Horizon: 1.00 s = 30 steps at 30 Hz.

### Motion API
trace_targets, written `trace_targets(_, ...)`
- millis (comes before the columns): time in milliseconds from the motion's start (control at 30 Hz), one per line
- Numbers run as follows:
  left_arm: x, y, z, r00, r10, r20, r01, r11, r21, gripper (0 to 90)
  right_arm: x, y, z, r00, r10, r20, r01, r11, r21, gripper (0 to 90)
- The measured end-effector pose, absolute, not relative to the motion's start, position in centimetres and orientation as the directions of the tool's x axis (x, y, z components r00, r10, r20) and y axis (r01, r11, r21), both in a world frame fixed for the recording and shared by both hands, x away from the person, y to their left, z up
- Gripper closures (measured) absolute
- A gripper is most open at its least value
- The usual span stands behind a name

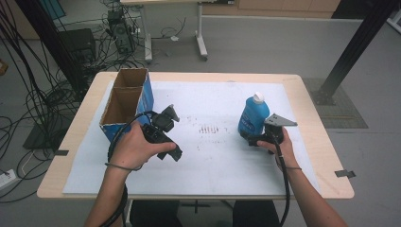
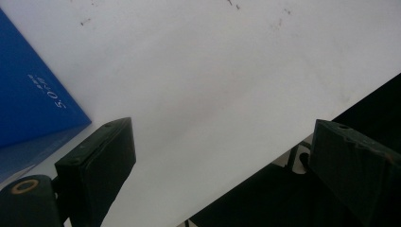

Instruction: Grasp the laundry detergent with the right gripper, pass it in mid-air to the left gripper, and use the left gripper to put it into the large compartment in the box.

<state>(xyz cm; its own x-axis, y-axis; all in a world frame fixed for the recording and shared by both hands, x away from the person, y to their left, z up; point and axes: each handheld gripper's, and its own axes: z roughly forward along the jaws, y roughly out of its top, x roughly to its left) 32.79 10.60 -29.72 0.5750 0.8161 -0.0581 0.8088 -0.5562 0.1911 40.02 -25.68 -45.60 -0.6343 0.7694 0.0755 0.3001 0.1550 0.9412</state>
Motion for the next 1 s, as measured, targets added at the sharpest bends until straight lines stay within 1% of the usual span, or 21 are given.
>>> trace_targets(733, 32.81, 10.18, -29.79, 0.575, 0.817, -0.043, 0.808, -0.559, 0.183, 8.3, 40.03, -25.78, -45.59, -0.634, 0.768, 0.089, 0.301, 0.139, 0.943, 4.2)
trace_targets(1000, 32.76, 10.16, -29.82, 0.58, 0.813, -0.05, 0.806, -0.564, 0.181, 8.3, 40.01, -25.75, -45.62, -0.633, 0.768, 0.093, 0.304, 0.136, 0.943, 4.2)
